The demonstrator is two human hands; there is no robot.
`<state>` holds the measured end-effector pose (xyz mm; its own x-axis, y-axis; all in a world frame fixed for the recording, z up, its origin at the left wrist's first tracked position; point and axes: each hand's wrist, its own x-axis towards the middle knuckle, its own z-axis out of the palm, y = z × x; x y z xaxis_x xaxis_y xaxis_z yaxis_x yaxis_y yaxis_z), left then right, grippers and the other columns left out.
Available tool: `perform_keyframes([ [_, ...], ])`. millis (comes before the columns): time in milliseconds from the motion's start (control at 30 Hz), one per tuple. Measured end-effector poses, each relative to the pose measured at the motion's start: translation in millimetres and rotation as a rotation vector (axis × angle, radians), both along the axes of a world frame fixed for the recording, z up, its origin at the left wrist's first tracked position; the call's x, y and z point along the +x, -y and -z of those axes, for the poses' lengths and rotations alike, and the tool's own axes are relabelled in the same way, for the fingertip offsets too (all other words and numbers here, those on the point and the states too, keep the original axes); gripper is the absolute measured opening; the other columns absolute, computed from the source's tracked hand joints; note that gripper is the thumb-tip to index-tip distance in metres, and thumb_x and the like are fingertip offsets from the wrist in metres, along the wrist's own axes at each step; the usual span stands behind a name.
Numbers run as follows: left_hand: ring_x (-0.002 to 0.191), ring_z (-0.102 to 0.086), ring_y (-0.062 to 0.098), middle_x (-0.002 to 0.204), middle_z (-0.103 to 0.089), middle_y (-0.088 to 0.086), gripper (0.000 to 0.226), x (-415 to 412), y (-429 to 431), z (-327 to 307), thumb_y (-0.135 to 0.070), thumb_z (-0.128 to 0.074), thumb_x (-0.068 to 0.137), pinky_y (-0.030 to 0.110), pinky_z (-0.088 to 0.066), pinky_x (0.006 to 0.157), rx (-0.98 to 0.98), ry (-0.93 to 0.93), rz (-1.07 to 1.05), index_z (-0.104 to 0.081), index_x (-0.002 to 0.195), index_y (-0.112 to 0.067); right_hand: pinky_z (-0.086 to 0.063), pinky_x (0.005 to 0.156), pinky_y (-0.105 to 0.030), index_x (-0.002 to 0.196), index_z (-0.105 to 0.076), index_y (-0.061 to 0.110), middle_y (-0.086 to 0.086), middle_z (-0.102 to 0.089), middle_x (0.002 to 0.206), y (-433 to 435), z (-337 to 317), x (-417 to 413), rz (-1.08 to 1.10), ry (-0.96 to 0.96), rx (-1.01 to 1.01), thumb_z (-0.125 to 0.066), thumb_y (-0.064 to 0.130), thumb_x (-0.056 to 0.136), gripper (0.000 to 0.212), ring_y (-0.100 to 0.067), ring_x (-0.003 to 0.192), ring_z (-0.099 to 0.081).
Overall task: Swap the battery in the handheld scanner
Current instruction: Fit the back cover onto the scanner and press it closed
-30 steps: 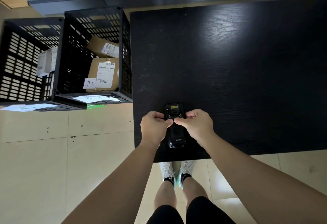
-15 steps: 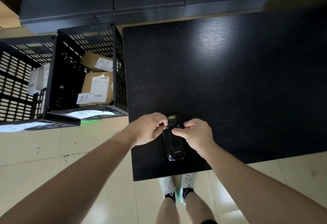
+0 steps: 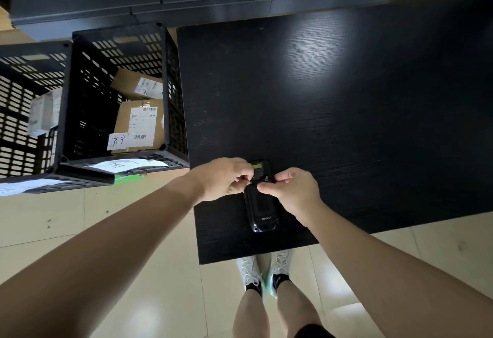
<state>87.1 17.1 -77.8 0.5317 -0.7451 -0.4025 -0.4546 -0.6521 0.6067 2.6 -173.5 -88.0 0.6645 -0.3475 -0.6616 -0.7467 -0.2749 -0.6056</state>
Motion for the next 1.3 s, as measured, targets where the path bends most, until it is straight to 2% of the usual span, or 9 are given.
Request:
perform_keyframes([
  [233,0.071,-0.058,0.033,0.081,-0.05,-0.005,0.032,-15.3,0.4,-0.4,0.013,-0.043,0.067,0.045,-0.05,0.06,-0.061,-0.062,-0.121,-0.049,0.073,-0.018,-0.058,0.082,-0.028,0.101,-0.071,0.015,0.004,-0.075,0.088,-1.1,2.4,-1.8,0.011,0.016,-0.007,-0.095,0.036,0.056,0.055,-0.008,0.083,-0.072],
  [367,0.069,-0.058,0.031,0.083,-0.053,0.0,0.02,-23.5,6.6,0.6,0.008,-0.047,0.074,0.045,-0.048,0.058,-0.024,-0.04,-0.215,-0.05,0.072,-0.012,-0.058,0.082,-0.028,0.103,-0.071,0.014,0.004,-0.074,0.089,-1.2,1.4,-2.5,0.01,0.017,0.0,-0.095,0.035,0.057,0.056,-0.009,0.084,-0.071],
  [533,0.069,-0.053,0.023,0.076,-0.046,-0.007,0.018,-35.4,17.8,-2.0,-0.007,-0.051,0.088,0.039,-0.046,0.062,-0.012,-0.018,-0.356,-0.048,0.074,-0.018,-0.06,0.084,-0.032,0.104,-0.07,0.015,0.006,-0.071,0.087,-1.8,-1.9,-0.9,0.001,0.015,-0.001,-0.095,0.035,0.059,0.055,-0.009,0.084,-0.07],
  [733,0.075,-0.056,0.023,0.087,-0.056,0.001,0.011,-46.1,20.0,-0.5,-0.011,-0.051,0.092,0.036,-0.047,0.064,0.029,-0.023,-0.474,-0.054,0.082,-0.011,-0.06,0.083,-0.031,0.106,-0.07,0.015,0.006,-0.072,0.089,-1.3,-2.2,-1.8,-0.007,0.016,-0.001,-0.095,0.036,0.059,0.057,-0.009,0.084,-0.07],
  [933,0.079,-0.059,0.024,0.091,-0.061,0.006,0.01,-54.6,30.7,-3.4,-0.014,-0.054,0.094,0.039,-0.052,0.071,0.046,0.01,-0.624,-0.061,0.09,-0.007,-0.056,0.078,-0.025,0.104,-0.069,0.016,0.008,-0.069,0.086,-2.0,-3.5,-1.5,-0.001,0.022,0.006,-0.094,0.036,0.061,0.054,-0.008,0.085,-0.069],
  [1000,0.08,-0.059,0.02,0.094,-0.063,0.004,0.008,-57.5,29.0,-3.5,-0.017,-0.058,0.093,0.031,-0.051,0.069,0.031,-0.011,-0.674,-0.063,0.094,-0.01,-0.053,0.075,-0.022,0.103,-0.069,0.016,0.009,-0.067,0.085,-1.8,-4.2,-1.4,0.005,0.021,0.011,-0.094,0.035,0.061,0.053,-0.007,0.083,-0.067],
  [1100,0.079,-0.059,0.015,0.092,-0.061,-0.002,0.027,-72.4,27.0,-7.2,-0.028,-0.072,0.087,0.02,-0.045,0.067,-0.03,-0.097,-0.892,-0.058,0.107,-0.018,-0.053,0.077,-0.024,0.105,-0.069,0.015,0.005,-0.07,0.09,-1.1,-5.1,-2.0,-0.004,0.012,0.0,-0.093,0.036,0.062,0.053,-0.011,0.086,-0.068],
  [1200,0.086,-0.063,0.016,0.1,-0.06,-0.003,0.057,-87.1,34.8,-13.3,-0.035,-0.08,0.079,0.022,-0.048,0.07,-0.087,-0.247,-1.134,-0.047,0.124,-0.023,-0.052,0.076,-0.024,0.106,-0.069,0.016,0.004,-0.071,0.092,1.9,-8.1,-1.3,-0.02,-0.006,0.009,-0.093,0.036,0.063,0.053,-0.013,0.087,-0.068],
  [1300,0.092,-0.062,0.015,0.103,-0.059,-0.001,0.063,-89.8,46.0,-14.3,-0.03,-0.083,0.077,0.023,-0.05,0.074,-0.114,-0.327,-1.257,-0.049,0.129,-0.019,-0.056,0.077,-0.03,0.102,-0.069,0.017,0.003,-0.073,0.092,5.2,-11.8,2.7,-0.074,-0.034,-0.003,-0.092,0.035,0.064,0.048,-0.016,0.087,-0.069],
])
